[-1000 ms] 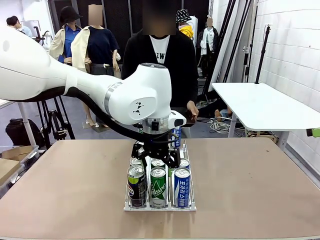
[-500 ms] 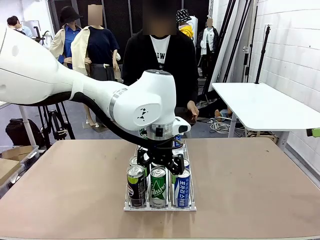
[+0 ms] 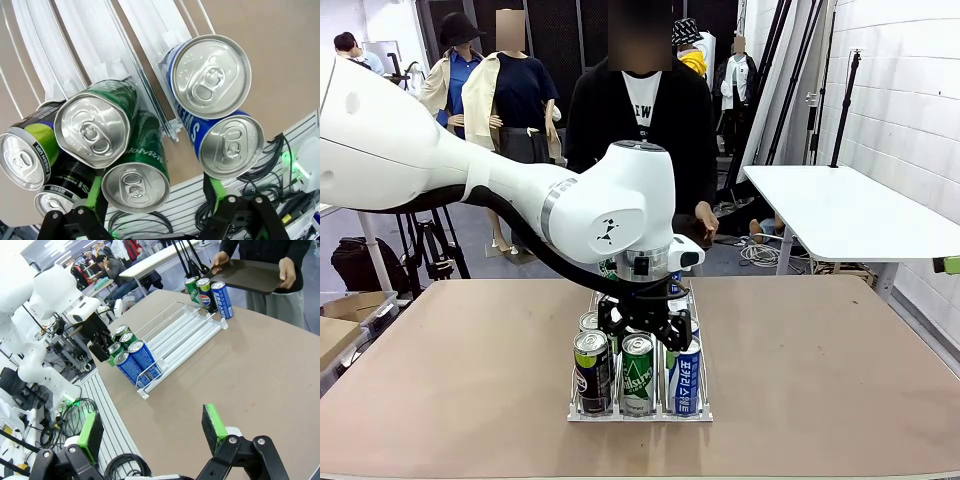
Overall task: Retrieve and hand over the desired beverage to the person.
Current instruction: Pick up a can of the same type that the person held from the Automatic Can Dispenser.
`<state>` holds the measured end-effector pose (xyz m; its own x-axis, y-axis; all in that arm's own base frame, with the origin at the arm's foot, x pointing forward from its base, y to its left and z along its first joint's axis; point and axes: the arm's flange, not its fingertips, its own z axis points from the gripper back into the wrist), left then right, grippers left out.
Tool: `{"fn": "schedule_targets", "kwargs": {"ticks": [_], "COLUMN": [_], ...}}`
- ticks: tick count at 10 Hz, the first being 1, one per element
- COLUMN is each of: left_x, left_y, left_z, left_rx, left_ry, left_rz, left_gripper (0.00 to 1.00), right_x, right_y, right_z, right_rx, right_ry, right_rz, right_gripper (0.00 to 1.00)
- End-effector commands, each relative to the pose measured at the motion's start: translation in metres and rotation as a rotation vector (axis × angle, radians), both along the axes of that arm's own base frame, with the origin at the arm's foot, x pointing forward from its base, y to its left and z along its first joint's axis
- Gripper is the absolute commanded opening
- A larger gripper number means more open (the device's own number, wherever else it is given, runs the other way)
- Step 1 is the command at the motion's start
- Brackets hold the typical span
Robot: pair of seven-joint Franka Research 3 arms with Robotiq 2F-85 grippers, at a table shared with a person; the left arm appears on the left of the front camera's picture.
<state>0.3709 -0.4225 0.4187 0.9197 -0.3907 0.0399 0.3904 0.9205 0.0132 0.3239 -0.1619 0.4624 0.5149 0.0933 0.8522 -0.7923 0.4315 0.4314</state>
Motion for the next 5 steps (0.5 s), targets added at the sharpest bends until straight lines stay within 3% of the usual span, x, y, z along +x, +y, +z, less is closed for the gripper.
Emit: {"fn": "schedule_targets", "kwargs": {"ticks": [1,5], "left_x": [0.0025,0.0096], "left_y": [0.0,0.0033], "left_z": [-0.0052,-0.0082], "left_rx": [-0.017,-0.038], "left_ry": [-0.028,-0.052], "left_rz": [0.033,0.025], "left_gripper": [0.92,0.51], "right_x": [0.0008,0.0008], "right_y": [0.001,0.001], "right_z": [0.0007,0.0007], "right_rx": [0.015,0.015], "right_ry": [-0.006,-0.006], "right_rz": [0.001,0.001], "right_gripper": [1.0,1.0]}}
